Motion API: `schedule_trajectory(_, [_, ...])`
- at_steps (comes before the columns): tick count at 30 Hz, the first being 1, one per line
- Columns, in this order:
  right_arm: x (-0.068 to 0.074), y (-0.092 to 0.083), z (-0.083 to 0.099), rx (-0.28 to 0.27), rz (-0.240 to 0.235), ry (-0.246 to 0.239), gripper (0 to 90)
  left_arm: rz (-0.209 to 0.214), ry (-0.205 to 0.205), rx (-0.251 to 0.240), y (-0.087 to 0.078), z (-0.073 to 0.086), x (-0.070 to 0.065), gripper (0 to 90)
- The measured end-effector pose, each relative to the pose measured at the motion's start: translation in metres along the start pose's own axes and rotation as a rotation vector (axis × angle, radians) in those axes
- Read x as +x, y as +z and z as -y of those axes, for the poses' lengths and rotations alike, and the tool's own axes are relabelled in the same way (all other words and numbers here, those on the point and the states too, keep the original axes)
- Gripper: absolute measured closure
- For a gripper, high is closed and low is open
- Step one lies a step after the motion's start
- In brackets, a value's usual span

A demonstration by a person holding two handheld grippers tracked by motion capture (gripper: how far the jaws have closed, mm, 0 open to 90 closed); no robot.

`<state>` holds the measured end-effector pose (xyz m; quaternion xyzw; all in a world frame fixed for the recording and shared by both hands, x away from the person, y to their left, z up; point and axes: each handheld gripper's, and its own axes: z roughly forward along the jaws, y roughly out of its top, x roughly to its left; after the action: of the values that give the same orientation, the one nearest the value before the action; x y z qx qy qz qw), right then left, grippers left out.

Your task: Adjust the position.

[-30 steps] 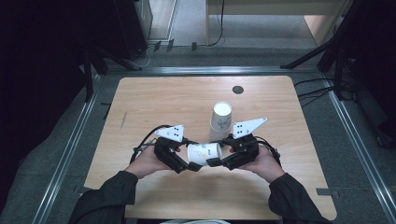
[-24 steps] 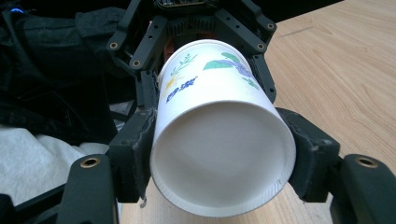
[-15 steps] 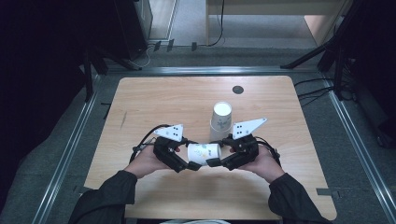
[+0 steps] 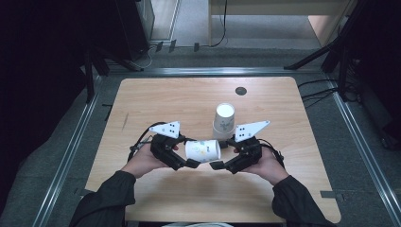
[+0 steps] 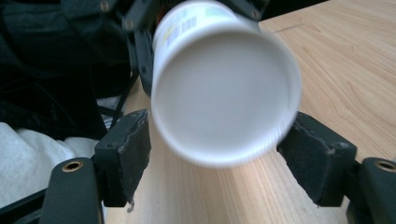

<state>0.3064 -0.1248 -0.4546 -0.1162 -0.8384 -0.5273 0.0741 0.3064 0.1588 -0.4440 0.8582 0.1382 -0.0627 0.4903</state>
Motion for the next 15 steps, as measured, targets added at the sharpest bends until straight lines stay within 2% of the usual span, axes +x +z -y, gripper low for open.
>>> schedule_trajectory(4, [0.000, 0.000, 0.002, 0.028, 0.014, -0.003, 26.5, -0.023, 0.030, 0.012, -0.011, -0.006, -0.003, 22.0])
schedule_trajectory(8, [-0.001, -0.001, 0.003, 0.038, 0.025, -0.003, 26.6, -0.056, 0.052, 0.052, -0.017, -0.012, -0.008, 22.0])
schedule_trajectory(10, [-0.001, 0.000, 0.003, 0.044, 0.027, -0.006, 26.5, -0.069, 0.052, 0.085, -0.018, -0.014, -0.010, 22.0])
schedule_trajectory(11, [-0.001, 0.000, 0.003, 0.044, 0.027, -0.006, 26.5, -0.069, 0.052, 0.085, -0.018, -0.014, -0.010, 22.0])
schedule_trajectory(12, [-0.001, 0.000, 0.004, 0.053, 0.028, -0.007, 26.6, -0.079, 0.058, 0.121, -0.016, -0.015, -0.011, 22.0])
schedule_trajectory(15, [-0.001, 0.001, 0.004, 0.060, 0.028, -0.009, 26.6, -0.089, 0.070, 0.171, -0.013, -0.018, -0.011, 22.0])
